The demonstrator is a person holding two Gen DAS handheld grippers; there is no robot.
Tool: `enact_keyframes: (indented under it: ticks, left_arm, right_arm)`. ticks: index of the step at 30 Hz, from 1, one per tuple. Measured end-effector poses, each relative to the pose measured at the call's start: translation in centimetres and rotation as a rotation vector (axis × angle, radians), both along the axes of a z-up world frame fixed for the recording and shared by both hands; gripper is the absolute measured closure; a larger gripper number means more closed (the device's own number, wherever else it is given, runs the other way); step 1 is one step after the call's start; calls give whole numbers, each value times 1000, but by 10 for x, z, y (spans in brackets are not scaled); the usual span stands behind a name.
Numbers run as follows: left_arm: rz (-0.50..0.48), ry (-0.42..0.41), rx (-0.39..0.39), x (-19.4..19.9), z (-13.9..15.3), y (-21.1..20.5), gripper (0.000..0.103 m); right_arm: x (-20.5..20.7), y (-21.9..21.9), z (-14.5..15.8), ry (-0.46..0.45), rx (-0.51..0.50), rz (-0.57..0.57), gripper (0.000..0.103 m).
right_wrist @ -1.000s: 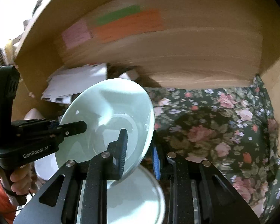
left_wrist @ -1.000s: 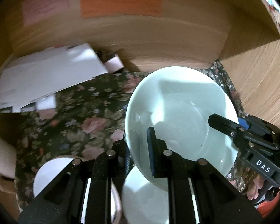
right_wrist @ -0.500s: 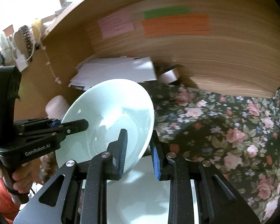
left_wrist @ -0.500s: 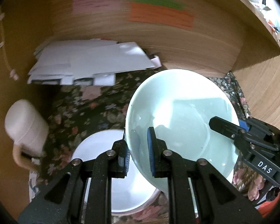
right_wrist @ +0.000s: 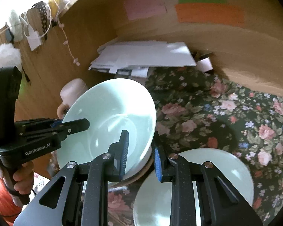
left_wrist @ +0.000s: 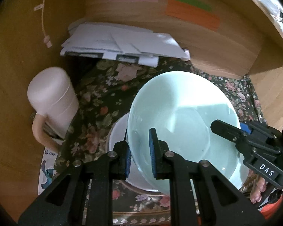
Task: Organize plates and bowls
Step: 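Carry the mint green bowl with the left tool over the white bowl, then lower the mint green bowl into the white bowl with the left tool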
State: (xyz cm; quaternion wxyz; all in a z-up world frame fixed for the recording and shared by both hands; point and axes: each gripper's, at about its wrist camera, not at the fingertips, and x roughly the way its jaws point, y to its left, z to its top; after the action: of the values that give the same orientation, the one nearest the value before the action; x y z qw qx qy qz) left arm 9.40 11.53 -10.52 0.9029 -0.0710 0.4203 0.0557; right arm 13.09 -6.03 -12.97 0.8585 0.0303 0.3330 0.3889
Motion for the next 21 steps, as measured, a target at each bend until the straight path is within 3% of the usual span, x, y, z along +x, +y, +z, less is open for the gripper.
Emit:
enact_keyframes:
  ticks: [21]
  left_arm:
    - [32, 62, -8, 12, -30, 21, 87]
  right_arm:
    - [14, 27, -33, 94, -64, 33, 81]
